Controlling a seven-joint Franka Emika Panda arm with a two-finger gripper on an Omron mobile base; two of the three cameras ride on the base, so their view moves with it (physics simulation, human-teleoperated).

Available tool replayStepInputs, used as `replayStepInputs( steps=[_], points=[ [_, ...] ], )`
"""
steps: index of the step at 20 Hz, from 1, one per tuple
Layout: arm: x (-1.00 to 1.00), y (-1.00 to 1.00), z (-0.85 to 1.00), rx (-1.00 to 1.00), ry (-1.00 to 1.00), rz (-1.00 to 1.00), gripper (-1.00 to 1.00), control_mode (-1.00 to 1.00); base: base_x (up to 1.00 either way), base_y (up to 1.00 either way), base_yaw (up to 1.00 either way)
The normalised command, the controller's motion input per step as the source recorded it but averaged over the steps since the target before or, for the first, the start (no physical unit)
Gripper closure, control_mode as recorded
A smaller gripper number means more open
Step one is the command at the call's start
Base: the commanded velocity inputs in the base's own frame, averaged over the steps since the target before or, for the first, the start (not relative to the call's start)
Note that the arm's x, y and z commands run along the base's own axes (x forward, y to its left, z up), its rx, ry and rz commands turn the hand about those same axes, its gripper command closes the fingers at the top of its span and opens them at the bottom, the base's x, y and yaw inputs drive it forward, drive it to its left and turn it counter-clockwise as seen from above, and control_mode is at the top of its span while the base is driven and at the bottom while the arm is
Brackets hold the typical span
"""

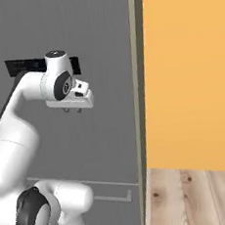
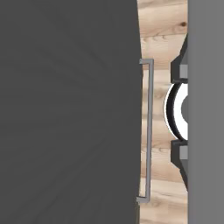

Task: Open the fridge, grab two sodas, and place both sodas inside the bowl with ice on the dining counter.

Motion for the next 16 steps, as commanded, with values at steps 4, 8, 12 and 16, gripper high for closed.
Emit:
replayStepInputs(
  steps=[4, 8, 12, 16],
  points=[
    [-0.03, 0.01, 0.00, -0.01, -0.01, 0.00, -1.00, 1.00, -0.27, 0.37, 0.00],
    [0.00, 0.00, 0.00, 0.00, 0.00, 0.00, -1.00, 1.00, -0.31, 0.60, -0.01],
    [0.00, 0.00, 0.00, 0.00, 0.00, 0.00, -1.00, 1.00, -0.12, 0.67, -0.10],
    [0.00, 0.00, 0.00, 0.00, 0.00, 0.00, -1.00, 1.00, -0.08, 0.82, -0.22]
  ],
)
